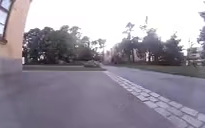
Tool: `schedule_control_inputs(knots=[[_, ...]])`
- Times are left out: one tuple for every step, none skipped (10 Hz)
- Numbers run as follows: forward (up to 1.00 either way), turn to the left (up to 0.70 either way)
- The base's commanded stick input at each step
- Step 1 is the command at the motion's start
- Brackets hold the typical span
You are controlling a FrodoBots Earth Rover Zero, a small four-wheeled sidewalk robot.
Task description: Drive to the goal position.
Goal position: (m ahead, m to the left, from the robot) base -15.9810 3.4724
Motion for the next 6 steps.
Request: schedule_control_inputs(knots=[[0.0, 0.7], [0.0, 0.7], [0.0, 0.7], [0.0, 0.7], [0.0, 0.7], [0.0, 0.7]])
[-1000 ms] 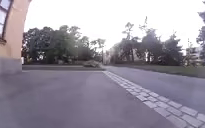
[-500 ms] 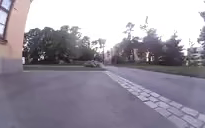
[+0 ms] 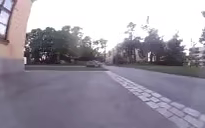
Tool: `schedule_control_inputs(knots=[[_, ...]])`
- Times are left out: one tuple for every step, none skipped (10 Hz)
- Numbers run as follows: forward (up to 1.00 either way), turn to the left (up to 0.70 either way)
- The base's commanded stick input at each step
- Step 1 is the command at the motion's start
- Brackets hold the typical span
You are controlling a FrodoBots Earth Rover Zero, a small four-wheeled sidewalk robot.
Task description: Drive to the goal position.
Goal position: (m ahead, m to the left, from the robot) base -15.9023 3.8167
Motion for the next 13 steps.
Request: schedule_control_inputs(knots=[[0.0, 0.7], [0.0, 0.7], [0.0, 0.7], [0.0, 0.7], [0.0, 0.7], [0.0, 0.7], [0.0, 0.7], [0.0, 0.7], [0.0, 0.7], [0.0, 0.7], [0.0, 0.7], [0.0, 0.7], [0.0, 0.7]])
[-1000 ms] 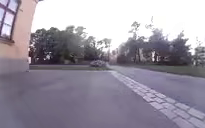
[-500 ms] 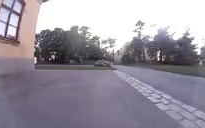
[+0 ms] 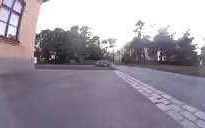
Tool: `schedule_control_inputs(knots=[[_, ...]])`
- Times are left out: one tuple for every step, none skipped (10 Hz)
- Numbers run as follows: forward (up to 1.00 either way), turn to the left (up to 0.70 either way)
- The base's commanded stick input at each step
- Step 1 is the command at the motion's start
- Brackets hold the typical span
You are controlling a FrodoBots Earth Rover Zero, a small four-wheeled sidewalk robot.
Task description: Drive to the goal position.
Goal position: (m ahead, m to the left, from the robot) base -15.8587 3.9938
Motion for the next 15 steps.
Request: schedule_control_inputs(knots=[[0.0, 0.7], [0.0, 0.7], [0.0, 0.7], [0.0, 0.7], [0.0, 0.7], [0.0, 0.7], [0.0, 0.7], [0.0, 0.7], [0.0, 0.7], [0.0, 0.65], [0.0, 0.5], [0.0, 0.5], [0.0, 0.5], [0.0, 0.5], [0.0, 0.0]])
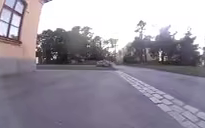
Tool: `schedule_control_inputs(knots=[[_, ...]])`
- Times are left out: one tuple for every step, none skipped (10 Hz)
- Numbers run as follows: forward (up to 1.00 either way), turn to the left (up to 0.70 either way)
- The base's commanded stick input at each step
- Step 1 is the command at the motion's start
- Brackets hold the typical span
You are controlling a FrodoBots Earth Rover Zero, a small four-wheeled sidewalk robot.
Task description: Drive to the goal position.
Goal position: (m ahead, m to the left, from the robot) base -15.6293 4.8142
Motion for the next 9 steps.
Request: schedule_control_inputs(knots=[[0.0, 0.0], [0.0, 0.0], [0.0, 0.0], [0.0, 0.0], [0.0, 0.0], [0.0, 0.0], [0.0, 0.0], [0.0, 0.0], [0.5, 0.0]])
